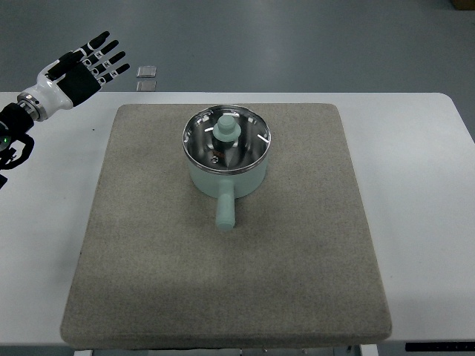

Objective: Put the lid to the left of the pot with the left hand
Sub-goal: 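Move the left hand forward toward the saucepan lid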

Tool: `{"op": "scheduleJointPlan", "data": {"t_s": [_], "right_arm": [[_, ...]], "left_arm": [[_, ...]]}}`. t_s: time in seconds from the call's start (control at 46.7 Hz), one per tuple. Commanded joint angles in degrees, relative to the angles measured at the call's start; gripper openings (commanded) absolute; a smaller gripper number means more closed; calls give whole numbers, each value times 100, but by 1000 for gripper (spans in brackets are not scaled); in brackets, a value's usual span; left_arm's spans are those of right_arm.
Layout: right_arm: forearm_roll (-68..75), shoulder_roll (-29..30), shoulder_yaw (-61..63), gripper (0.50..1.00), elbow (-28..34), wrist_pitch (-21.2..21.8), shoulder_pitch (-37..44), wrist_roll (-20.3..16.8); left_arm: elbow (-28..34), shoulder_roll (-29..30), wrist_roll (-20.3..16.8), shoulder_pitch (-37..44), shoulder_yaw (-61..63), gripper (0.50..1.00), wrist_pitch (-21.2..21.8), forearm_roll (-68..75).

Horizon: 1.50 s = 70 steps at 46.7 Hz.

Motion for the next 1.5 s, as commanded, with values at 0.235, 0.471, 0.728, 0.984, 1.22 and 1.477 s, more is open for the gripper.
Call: {"op": "scheduleJointPlan", "data": {"t_s": [0.235,0.471,0.728,0.984,1.22,1.477], "right_arm": [[0,0,0,924,0,0,0,0],[0,0,0,924,0,0,0,0],[0,0,0,924,0,0,0,0],[0,0,0,924,0,0,0,0],[0,0,0,924,0,0,0,0],[0,0,0,924,0,0,0,0]], "left_arm": [[89,5,-9,-126,17,996,0,-27],[160,49,-9,-223,123,996,0,0],[142,120,-9,-223,316,996,0,26],[168,251,-18,-241,334,994,0,710],[186,331,-44,-434,343,992,0,1810],[107,454,-176,-680,334,992,0,2890]]}}
